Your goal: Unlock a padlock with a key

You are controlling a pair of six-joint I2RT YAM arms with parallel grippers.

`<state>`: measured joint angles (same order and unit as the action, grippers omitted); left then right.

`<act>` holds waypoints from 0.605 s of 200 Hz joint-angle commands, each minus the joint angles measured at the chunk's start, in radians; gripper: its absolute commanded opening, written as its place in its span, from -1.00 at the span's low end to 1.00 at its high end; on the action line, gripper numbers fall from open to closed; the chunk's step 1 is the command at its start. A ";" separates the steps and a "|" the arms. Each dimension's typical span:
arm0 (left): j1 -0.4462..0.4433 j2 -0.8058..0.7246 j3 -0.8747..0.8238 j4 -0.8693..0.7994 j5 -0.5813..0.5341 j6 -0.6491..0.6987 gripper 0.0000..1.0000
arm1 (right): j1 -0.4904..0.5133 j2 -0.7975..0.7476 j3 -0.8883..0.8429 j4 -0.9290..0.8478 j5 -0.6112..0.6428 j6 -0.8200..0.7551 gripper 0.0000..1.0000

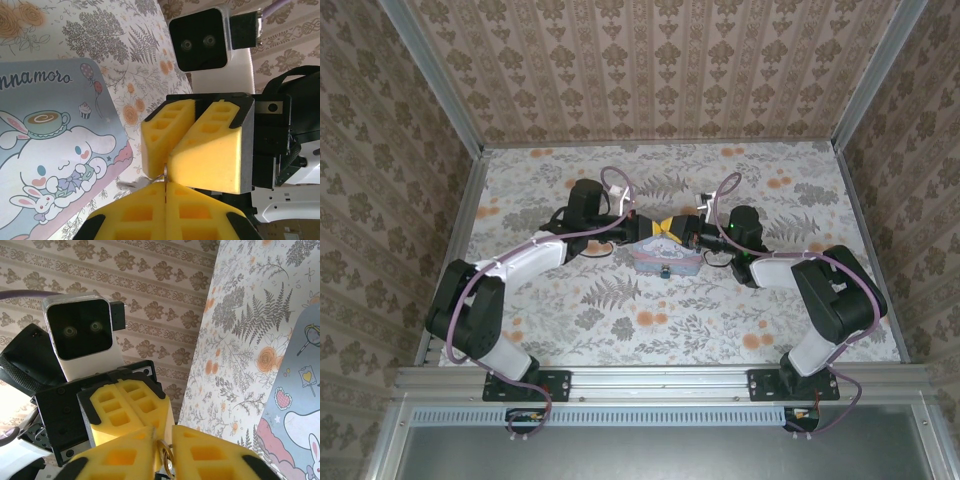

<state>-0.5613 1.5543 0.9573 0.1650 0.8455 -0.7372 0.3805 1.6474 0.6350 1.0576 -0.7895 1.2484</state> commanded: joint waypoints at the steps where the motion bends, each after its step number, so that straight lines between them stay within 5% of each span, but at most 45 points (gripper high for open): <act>1: -0.006 0.015 0.035 0.031 0.030 -0.004 -1.00 | 0.014 0.010 0.026 0.045 -0.051 0.005 -0.77; 22: -0.007 0.018 0.036 0.034 0.030 -0.009 -1.00 | 0.014 0.009 0.023 0.045 -0.047 0.005 -1.00; 51: -0.004 0.024 0.041 0.033 0.013 -0.024 -1.00 | 0.014 0.005 0.012 0.045 -0.026 0.008 -1.00; 77: 0.020 -0.007 0.011 0.059 -0.044 -0.083 -0.18 | 0.014 -0.019 -0.027 0.024 0.034 -0.011 -1.00; 95: 0.051 -0.048 -0.035 0.104 -0.085 -0.151 0.13 | 0.014 -0.041 -0.062 0.006 0.089 -0.027 -1.00; 121: 0.080 -0.106 -0.108 0.145 -0.145 -0.268 0.32 | 0.017 -0.076 -0.114 0.011 0.177 -0.036 -1.00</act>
<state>-0.5053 1.5162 0.9043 0.2398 0.7700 -0.8749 0.3912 1.6222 0.5652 1.0534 -0.7143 1.2465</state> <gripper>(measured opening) 0.636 0.067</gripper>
